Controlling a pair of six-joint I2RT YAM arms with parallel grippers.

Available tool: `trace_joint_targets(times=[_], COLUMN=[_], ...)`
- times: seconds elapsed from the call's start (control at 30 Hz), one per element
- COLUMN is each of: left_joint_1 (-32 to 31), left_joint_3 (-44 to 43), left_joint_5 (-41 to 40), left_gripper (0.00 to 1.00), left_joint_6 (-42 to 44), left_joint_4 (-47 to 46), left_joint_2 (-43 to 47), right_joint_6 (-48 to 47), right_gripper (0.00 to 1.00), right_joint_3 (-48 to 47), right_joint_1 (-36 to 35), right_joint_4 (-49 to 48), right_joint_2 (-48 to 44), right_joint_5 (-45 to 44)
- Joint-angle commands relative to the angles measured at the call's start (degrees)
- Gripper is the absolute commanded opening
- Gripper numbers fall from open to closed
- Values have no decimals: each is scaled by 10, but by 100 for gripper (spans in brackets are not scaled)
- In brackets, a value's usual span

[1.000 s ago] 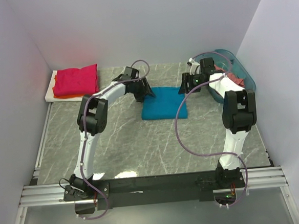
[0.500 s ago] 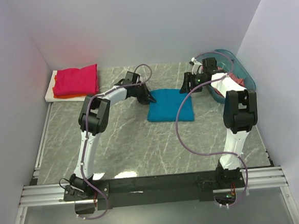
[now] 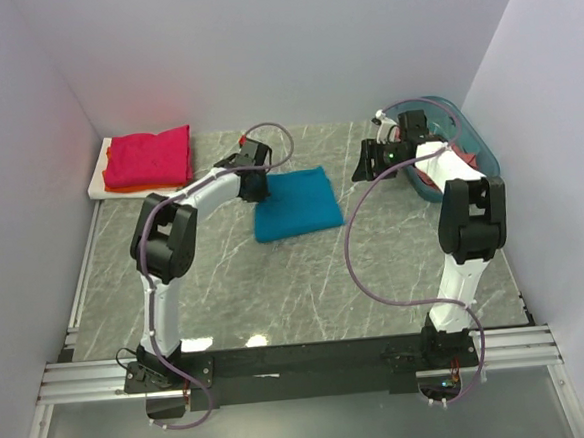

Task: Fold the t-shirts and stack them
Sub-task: Neatly place the folded tshirt to the corner

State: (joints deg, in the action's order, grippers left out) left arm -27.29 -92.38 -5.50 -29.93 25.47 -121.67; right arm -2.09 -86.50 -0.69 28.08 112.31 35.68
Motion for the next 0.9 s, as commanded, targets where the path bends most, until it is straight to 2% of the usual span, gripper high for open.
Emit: trace_joint_targets(times=[0.0,0.13,0.47,0.6,0.73,0.87], left_joint_1=[7,7,6,7,7,7], left_joint_3=[-4,-3,11,3,-8,-32], left_joint_5=[-239,-356,-510,-568,-597,-602], left_gripper=[0,0,0,0,0,0], left_joint_6=[89,128,226,317,385,416], left_joint_4=[87,113,49,16,-37,-71], left_joint_2=[40,40,59,42,36,33], right_joint_6=[-5,-7,-25,-20,-25,-25], right_gripper=[63,63,63,63,63,63], right_joint_3=[-7,5,60,76,84,91], right_joint_1=[4,3,4,3,4,4], right_joint_4=[4,4,-6,-15,-15,-22], right_joint_2=[-48,-67,-124,-135,-140,-141], right_joint_5=[16,25,46,60,71,77])
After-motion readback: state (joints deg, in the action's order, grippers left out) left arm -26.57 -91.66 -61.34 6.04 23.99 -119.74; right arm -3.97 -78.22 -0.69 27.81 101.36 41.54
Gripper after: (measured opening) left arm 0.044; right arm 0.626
